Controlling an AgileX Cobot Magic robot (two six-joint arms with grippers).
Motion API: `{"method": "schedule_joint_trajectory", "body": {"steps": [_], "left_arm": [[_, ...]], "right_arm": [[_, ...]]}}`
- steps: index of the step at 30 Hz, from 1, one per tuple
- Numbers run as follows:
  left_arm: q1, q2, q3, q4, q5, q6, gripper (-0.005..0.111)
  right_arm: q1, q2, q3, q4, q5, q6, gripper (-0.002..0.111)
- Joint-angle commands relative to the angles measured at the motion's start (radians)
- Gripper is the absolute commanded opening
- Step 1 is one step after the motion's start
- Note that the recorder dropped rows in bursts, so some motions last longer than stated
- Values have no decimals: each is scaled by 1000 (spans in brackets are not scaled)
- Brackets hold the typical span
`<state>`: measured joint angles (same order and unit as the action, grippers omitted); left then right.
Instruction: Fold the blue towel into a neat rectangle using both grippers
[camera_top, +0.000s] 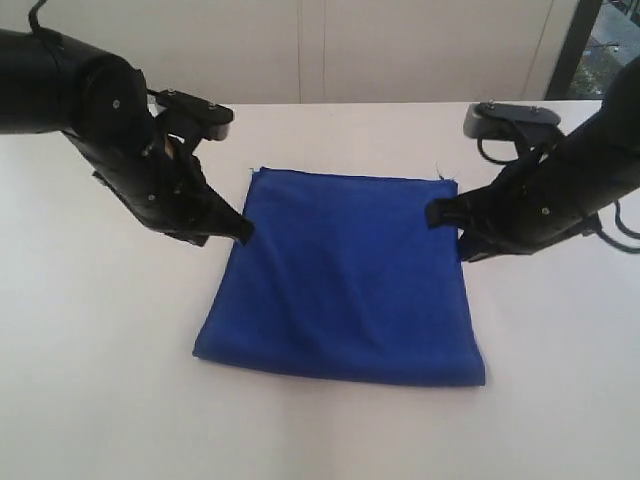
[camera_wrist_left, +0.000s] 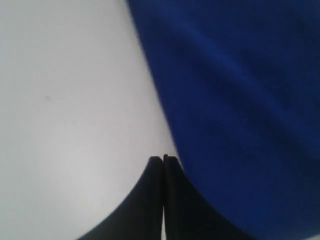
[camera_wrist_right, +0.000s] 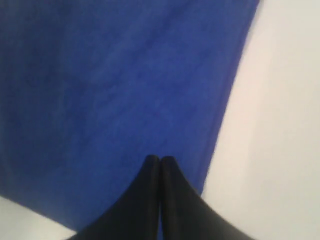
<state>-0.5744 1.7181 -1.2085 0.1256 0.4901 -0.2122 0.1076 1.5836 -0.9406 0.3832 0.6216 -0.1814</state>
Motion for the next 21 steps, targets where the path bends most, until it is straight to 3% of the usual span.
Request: {"method": "schedule_joint_trajectory", "body": {"steps": [1, 4, 21], "left_arm": [[-104, -42, 88, -14, -94, 4, 0], [-135, -25, 129, -14, -124, 2, 0], [-135, 73, 305, -16, -185, -105, 0]], "right_arm": [[73, -54, 103, 1, -54, 15, 0], [89, -55, 162, 1, -92, 53, 0], [95, -55, 354, -3, -204, 55, 0]]}}
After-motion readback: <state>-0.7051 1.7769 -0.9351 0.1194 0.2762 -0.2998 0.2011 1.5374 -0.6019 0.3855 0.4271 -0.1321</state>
